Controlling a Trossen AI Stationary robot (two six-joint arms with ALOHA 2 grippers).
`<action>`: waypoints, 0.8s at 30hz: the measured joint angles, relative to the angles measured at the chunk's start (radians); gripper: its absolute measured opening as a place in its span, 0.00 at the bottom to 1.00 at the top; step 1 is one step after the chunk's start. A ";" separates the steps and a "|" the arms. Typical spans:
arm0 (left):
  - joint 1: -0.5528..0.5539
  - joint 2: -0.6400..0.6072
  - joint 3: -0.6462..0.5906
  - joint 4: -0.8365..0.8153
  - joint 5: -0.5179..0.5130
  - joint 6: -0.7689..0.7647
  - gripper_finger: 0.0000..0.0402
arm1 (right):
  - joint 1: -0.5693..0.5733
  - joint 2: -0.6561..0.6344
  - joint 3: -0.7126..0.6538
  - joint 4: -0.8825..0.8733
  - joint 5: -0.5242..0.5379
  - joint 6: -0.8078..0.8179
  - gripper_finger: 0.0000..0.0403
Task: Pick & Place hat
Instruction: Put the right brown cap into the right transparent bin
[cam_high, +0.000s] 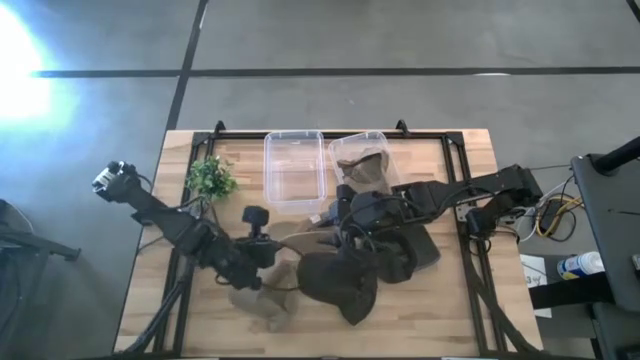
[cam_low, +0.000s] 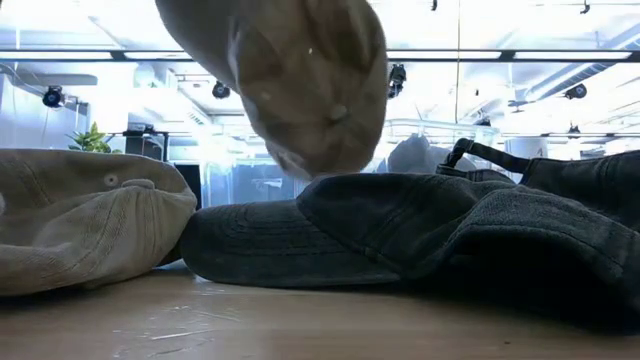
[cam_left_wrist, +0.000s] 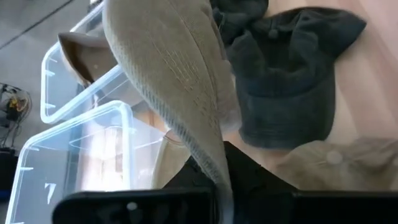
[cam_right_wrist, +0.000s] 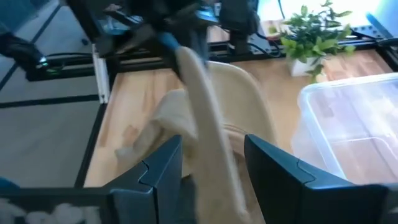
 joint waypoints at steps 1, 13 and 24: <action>0.014 -0.002 0.000 0.004 0.012 0.012 0.02 | 0.000 0.000 0.002 -0.005 -0.005 -0.003 0.42; 0.122 -0.002 0.000 0.098 0.129 0.170 0.02 | -0.037 0.001 -0.002 -0.041 0.073 -0.087 0.42; 0.196 -0.002 0.000 0.186 0.166 0.255 0.02 | -0.063 0.000 -0.013 -0.053 -0.036 -0.073 0.41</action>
